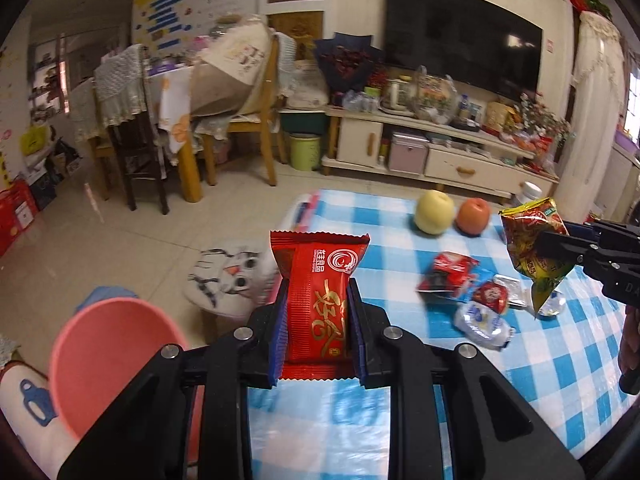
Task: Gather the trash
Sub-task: 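Carry the red wrapper with the left tool while the right tool carries the yellow packet to the bucket, then open the left tool over the bucket while the right tool releases the yellow packet, then move both open tools back over the table toward the remaining wrappers, then grasp the white MAGICDAY bread bag with the left tool while the right tool grasps the clear plastic bag, then carry the bread bag with the left tool while the right tool carries the clear bag to the bucket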
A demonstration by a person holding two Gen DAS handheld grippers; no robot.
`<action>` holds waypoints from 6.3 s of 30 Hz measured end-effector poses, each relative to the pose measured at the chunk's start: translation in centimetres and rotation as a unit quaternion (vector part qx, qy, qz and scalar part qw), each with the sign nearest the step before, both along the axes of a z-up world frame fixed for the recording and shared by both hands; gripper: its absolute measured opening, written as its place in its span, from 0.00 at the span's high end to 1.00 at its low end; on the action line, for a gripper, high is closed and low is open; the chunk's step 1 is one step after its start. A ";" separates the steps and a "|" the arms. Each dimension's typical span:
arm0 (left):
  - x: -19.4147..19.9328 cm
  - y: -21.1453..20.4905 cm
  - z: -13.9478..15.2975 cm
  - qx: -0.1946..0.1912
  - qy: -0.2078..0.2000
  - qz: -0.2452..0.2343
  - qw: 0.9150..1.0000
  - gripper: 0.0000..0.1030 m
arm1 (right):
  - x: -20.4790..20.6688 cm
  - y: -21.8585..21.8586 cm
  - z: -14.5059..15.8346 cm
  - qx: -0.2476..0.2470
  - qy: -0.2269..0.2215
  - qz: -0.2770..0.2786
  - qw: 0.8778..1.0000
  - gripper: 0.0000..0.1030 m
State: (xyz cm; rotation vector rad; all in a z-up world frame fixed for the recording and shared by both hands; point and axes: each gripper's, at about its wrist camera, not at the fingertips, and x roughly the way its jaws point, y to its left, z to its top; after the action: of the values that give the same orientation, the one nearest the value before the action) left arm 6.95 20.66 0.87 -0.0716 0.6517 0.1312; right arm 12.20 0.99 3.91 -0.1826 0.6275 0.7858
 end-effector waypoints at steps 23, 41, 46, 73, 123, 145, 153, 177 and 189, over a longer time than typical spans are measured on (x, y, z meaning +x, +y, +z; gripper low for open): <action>-7.1 19.3 -0.6 -0.010 0.013 0.164 0.986 0.73 | -4.5 27.5 1.1 0.005 0.025 0.162 0.986 0.72; -6.6 23.0 -5.5 -0.037 0.058 0.170 0.983 0.71 | -3.9 32.6 -2.9 -0.041 0.044 0.167 0.984 0.71; -6.2 22.9 -6.0 -0.026 0.064 0.178 0.982 0.47 | -3.7 32.7 -3.3 -0.043 0.045 0.162 0.985 0.64; -6.2 17.5 -2.7 -0.009 0.044 0.151 0.988 0.12 | -2.7 19.2 -0.9 0.017 0.033 0.077 0.996 0.47; 11.7 -21.0 -14.4 -0.006 0.140 -0.088 0.986 0.39 | 6.3 -18.6 -14.5 -0.097 0.023 -0.120 0.988 0.21; 9.6 -19.6 -13.6 -0.014 0.125 -0.104 0.987 0.39 | 8.5 -19.4 -16.8 -0.107 0.106 -0.086 0.985 0.53; 8.4 -18.8 -11.9 -0.014 0.108 -0.102 0.989 0.39 | 6.5 -19.8 -15.0 -0.079 0.088 -0.103 0.988 0.53; 2.0 -10.9 -2.7 -0.006 0.023 -0.039 0.999 0.39 | 1.1 -11.6 -4.5 -0.030 0.015 -0.057 0.998 0.53; -2.2 -2.9 0.4 0.005 -0.004 0.043 0.999 0.39 | -1.4 -2.8 -0.9 -0.013 -0.007 0.010 1.000 0.53</action>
State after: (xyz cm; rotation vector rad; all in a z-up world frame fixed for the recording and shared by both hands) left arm 4.79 17.77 1.30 -0.0907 0.6393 0.2178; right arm 10.75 -1.79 2.97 -0.2193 0.6229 0.7956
